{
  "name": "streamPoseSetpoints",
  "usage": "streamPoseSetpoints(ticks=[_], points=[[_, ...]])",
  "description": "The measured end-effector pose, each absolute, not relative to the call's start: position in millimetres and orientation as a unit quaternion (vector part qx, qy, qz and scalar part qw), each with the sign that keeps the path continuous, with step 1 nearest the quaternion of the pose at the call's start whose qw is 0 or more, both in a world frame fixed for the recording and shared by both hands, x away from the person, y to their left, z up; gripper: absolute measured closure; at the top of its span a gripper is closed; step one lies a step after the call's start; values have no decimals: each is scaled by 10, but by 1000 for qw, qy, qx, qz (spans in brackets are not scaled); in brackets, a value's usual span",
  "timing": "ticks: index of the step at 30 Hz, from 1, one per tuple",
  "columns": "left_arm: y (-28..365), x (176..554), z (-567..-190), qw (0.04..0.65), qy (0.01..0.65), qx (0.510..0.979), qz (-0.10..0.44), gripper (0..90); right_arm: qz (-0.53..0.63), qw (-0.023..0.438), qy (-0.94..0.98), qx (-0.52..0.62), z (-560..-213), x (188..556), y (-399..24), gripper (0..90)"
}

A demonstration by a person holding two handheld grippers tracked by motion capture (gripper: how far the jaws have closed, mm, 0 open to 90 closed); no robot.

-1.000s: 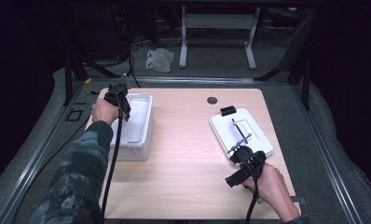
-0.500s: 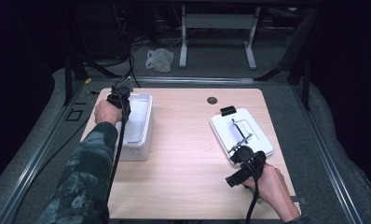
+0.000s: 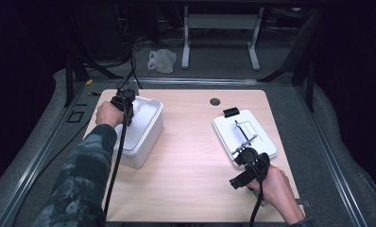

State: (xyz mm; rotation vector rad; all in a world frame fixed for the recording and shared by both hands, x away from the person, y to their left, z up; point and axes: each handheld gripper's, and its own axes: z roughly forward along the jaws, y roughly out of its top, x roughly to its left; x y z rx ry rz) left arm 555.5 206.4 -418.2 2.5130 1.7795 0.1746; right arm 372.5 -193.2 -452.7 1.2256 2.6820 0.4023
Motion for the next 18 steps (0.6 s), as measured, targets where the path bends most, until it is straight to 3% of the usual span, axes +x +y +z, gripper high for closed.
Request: streamPoseSetpoints(ticks=[18], points=[[1910,5284,-4182,41,448,892,56,893,138,86,893,420,-4483,3731,-2041,38]])
